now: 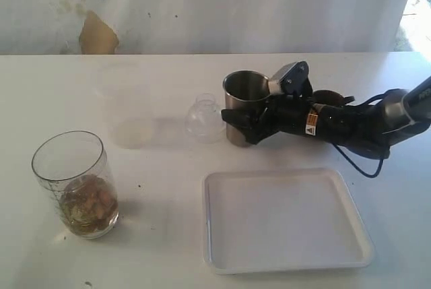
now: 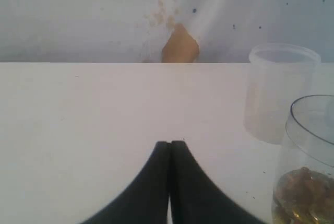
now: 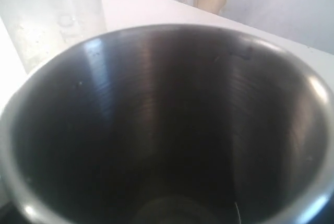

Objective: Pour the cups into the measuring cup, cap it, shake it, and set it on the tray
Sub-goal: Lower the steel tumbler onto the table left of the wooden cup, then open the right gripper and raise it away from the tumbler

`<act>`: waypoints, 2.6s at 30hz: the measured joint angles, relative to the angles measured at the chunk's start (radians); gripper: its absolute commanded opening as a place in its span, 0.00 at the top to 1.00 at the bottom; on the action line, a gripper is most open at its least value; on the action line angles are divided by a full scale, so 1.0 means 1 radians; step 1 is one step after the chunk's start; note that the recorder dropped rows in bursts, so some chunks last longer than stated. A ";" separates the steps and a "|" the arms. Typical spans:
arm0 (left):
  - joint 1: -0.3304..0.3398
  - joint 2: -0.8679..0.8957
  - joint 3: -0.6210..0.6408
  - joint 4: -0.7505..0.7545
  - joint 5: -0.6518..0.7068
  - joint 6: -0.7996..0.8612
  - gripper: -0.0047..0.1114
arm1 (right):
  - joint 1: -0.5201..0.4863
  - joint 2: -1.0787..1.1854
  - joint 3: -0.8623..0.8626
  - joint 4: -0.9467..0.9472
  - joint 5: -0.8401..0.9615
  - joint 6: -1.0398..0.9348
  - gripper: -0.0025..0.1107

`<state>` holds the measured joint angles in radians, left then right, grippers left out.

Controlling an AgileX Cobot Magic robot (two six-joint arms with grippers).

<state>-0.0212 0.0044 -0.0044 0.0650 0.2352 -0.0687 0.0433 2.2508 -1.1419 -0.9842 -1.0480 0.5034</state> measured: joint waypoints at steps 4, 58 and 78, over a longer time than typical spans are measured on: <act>0.000 0.000 0.000 0.000 0.000 0.000 0.96 | 0.019 0.000 0.000 -0.004 -0.004 0.000 0.98; 0.000 0.000 0.000 0.000 0.000 0.000 0.96 | -0.020 -0.064 0.000 0.129 0.068 -0.061 0.17; 0.000 0.000 0.000 0.000 0.000 0.000 0.96 | -0.020 -0.157 0.000 0.132 0.070 -0.035 0.20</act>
<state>-0.0212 0.0044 -0.0044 0.0650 0.2352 -0.0687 0.0229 2.0939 -1.1419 -0.8517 -0.9778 0.4683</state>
